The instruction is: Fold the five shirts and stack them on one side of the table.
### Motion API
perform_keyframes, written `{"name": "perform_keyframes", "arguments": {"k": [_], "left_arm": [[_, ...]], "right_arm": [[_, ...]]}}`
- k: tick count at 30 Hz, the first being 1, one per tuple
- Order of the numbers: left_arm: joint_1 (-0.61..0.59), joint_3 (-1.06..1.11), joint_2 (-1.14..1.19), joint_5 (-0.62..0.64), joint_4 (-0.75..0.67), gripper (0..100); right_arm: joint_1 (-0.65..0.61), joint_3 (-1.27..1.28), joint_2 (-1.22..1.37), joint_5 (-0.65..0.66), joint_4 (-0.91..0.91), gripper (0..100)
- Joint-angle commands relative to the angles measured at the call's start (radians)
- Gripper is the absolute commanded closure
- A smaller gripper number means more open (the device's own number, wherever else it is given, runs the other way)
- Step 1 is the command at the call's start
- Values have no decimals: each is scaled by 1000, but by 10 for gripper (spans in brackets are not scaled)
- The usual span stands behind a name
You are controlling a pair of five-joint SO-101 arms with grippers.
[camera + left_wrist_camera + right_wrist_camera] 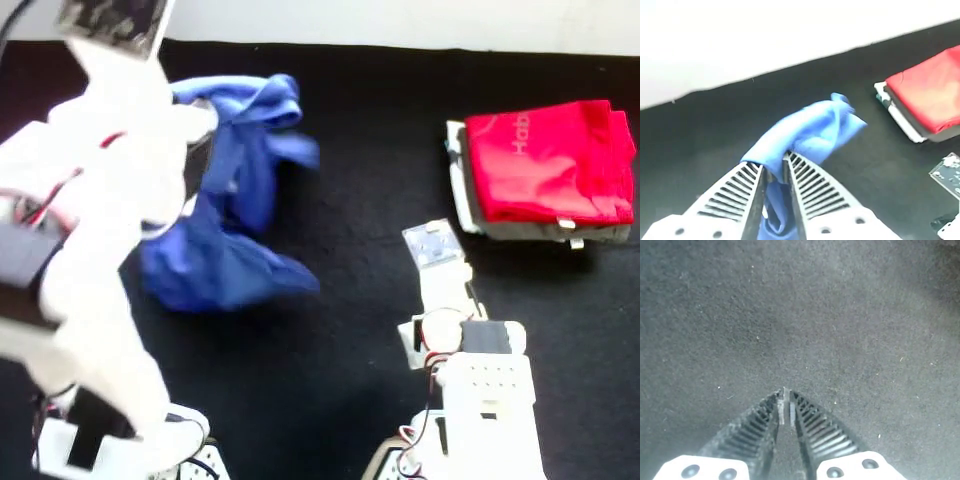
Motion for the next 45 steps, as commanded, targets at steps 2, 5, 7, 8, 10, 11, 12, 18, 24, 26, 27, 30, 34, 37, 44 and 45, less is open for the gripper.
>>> {"name": "perform_keyframes", "arguments": {"k": [2,5,7,8,10,11,12,18,24,26,27,30,34,37,44,45], "left_arm": [[-130,94,-51,-9,12,990],[-285,302,-84,-9,12,990],[-378,470,-96,-11,12,990],[-429,555,-97,-12,12,990],[-522,714,-96,-14,12,990],[-565,789,-96,-15,8,990],[-608,868,-94,-20,-20,990],[-783,1247,-96,-193,-226,990],[-828,1429,-96,-331,-328,990],[-842,1449,-96,-347,-345,990],[-849,1455,-96,-347,-351,990],[-868,1455,-96,-347,-351,990],[-871,1452,-104,-347,-350,990],[-868,1451,-104,-344,-350,990],[-866,1451,-104,-342,-350,990],[-866,1449,-104,-342,-348,990]], "right_arm": [[67,-53,-13,-61,-48,990],[64,-116,-10,-72,-50,988],[38,-150,-8,-72,-48,983],[21,-160,-8,-72,-48,964],[-28,-163,-8,-72,-48,902],[-62,-160,-8,-71,-48,867],[-99,-160,-8,-69,-48,837],[-263,-166,38,-72,-140,807],[-285,-409,378,-124,-179,807],[-285,-539,515,-167,-177,807],[-286,-602,582,-189,-177,807],[-289,-776,788,-265,-166,807],[-292,-983,1032,-321,-85,807],[-315,-1115,1185,-321,-15,807],[-344,-1326,1445,-319,24,807],[-343,-1351,1474,-319,24,807]]}}
